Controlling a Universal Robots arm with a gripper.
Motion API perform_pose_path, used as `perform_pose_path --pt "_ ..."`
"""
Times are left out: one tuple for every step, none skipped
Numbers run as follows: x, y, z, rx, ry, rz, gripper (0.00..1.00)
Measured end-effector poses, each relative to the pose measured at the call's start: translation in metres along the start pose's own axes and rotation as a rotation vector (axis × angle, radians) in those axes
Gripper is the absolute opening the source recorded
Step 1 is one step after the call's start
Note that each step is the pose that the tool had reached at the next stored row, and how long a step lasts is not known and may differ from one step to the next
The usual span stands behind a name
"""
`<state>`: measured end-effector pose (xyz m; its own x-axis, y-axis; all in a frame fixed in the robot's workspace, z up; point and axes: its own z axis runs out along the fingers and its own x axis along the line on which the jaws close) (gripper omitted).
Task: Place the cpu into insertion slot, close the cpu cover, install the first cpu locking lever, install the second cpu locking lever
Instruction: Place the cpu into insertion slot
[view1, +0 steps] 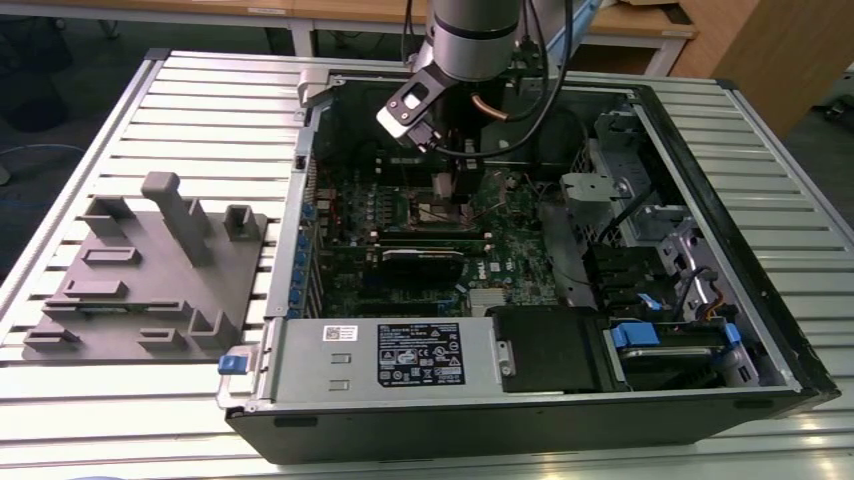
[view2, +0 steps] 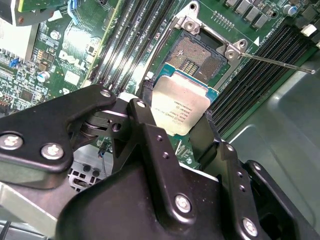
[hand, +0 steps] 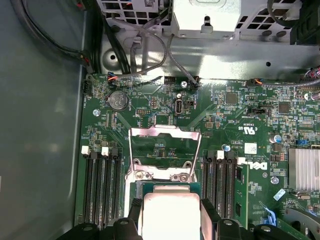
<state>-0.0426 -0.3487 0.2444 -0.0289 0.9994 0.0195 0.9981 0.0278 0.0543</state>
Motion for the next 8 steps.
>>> perform_pose_path --pt "0.0 0.0 0.0 0.0 0.0 0.0 0.54" --pt "0.0 0.0 0.0001 0.0 0.0 0.0 0.54" --pt "0.0 0.0 0.0005 -0.0003 0.0003 0.0 0.54" --pt "0.0 0.0 0.001 -0.0003 0.0005 0.0 0.54" --pt "0.0 -0.0001 0.0016 -0.0001 0.0002 0.0 0.54" --pt "0.0 -0.0001 0.0024 -0.0001 0.0001 0.0 0.54" --pt "-0.0001 -0.0002 0.0033 -0.0001 0.0001 0.0 0.54" --pt "-0.0001 -0.0002 0.0042 -0.0001 0.0001 0.0 0.54"
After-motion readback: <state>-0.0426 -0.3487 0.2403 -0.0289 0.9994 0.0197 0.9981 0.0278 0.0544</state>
